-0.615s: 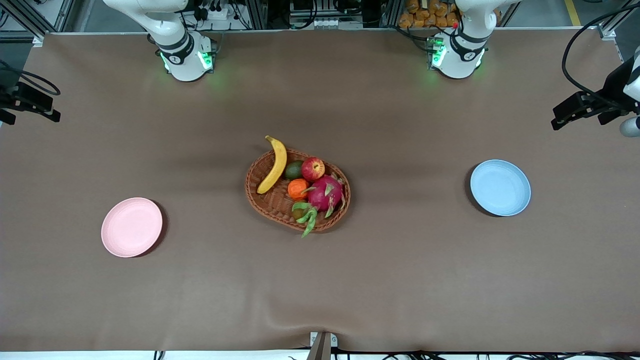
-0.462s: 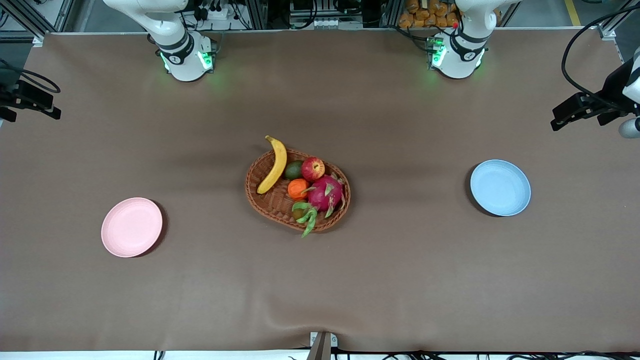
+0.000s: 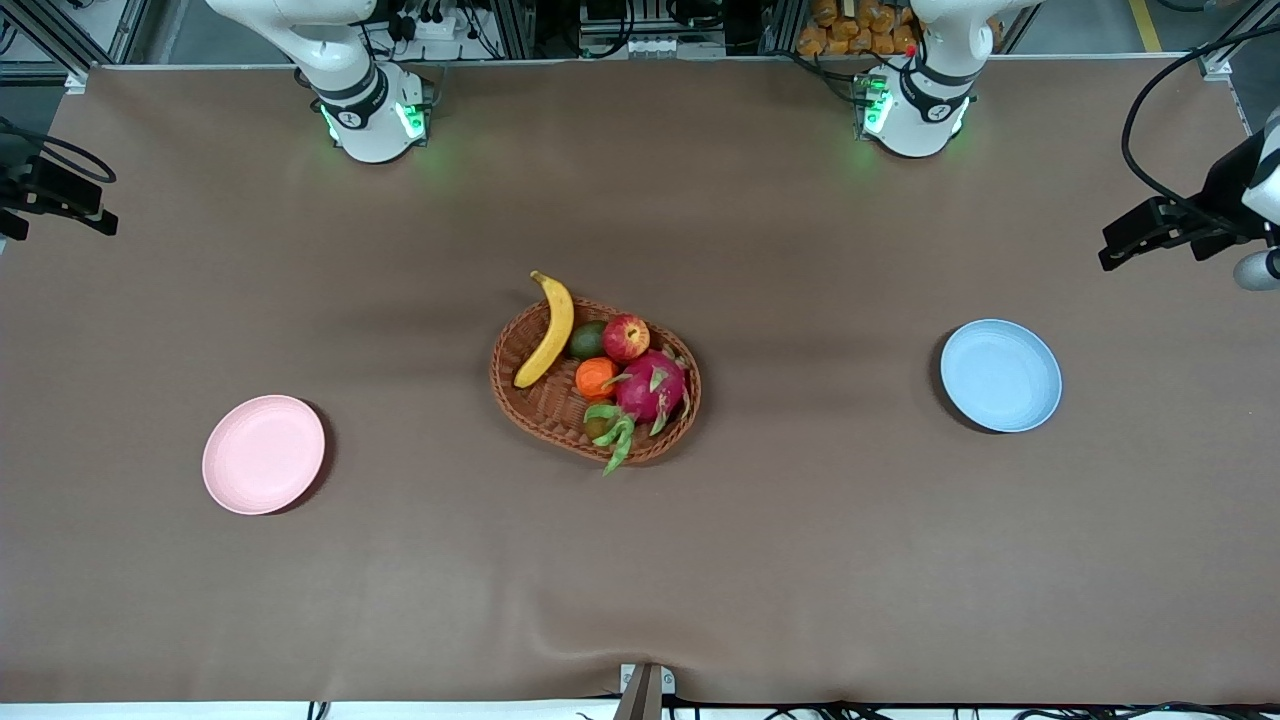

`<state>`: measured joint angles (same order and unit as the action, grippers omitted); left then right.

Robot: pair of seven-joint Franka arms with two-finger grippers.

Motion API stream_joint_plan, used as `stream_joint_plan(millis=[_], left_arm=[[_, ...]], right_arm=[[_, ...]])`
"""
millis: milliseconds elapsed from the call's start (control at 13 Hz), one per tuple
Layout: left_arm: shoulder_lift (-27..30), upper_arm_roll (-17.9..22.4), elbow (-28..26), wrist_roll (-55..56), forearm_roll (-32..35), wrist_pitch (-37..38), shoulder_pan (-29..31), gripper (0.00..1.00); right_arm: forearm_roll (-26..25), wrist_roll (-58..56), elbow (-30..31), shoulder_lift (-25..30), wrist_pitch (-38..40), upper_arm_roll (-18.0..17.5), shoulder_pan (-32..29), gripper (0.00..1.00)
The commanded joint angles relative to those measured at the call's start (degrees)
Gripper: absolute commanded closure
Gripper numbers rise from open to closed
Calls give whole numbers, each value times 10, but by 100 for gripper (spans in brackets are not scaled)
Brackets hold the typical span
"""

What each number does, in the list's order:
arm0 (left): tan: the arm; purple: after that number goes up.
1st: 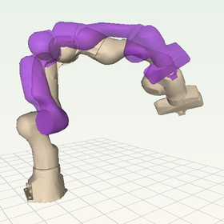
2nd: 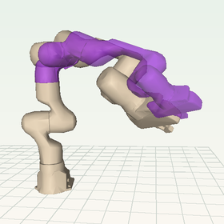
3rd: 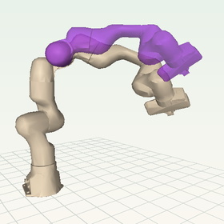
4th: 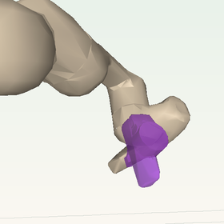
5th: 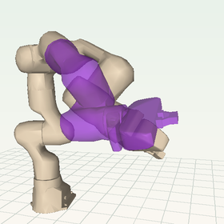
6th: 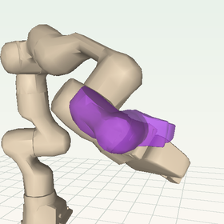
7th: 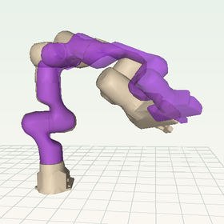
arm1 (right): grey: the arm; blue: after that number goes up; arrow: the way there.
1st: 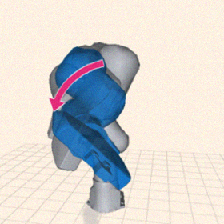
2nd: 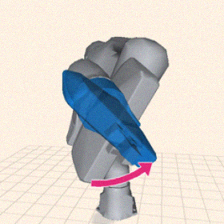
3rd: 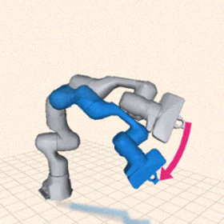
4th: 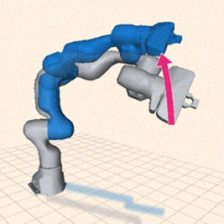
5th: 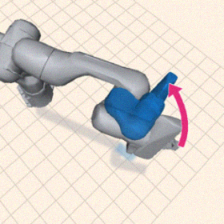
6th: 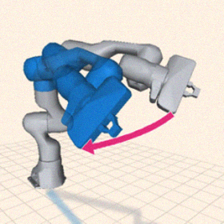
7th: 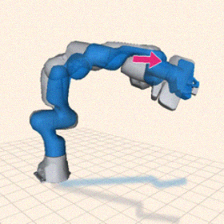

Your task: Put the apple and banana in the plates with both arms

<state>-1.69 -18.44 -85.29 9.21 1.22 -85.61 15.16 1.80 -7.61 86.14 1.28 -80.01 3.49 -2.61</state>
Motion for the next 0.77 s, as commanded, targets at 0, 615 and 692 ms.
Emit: stream_joint_plan(millis=[0, 615, 692], left_arm=[[-13, -2, 25, 4, -5, 10, 1, 0], [-82, -13, 21, 139, -3, 5, -64, 0], [-94, -13, 23, 154, -3, -1, -77, 0]], right_arm=[[0, 2, -16, -7, 11, -6, -10, 0], [2, 2, -16, -11, 8, -6, -11, 0], [3, 2, -16, -11, 7, -6, -11, 0]])
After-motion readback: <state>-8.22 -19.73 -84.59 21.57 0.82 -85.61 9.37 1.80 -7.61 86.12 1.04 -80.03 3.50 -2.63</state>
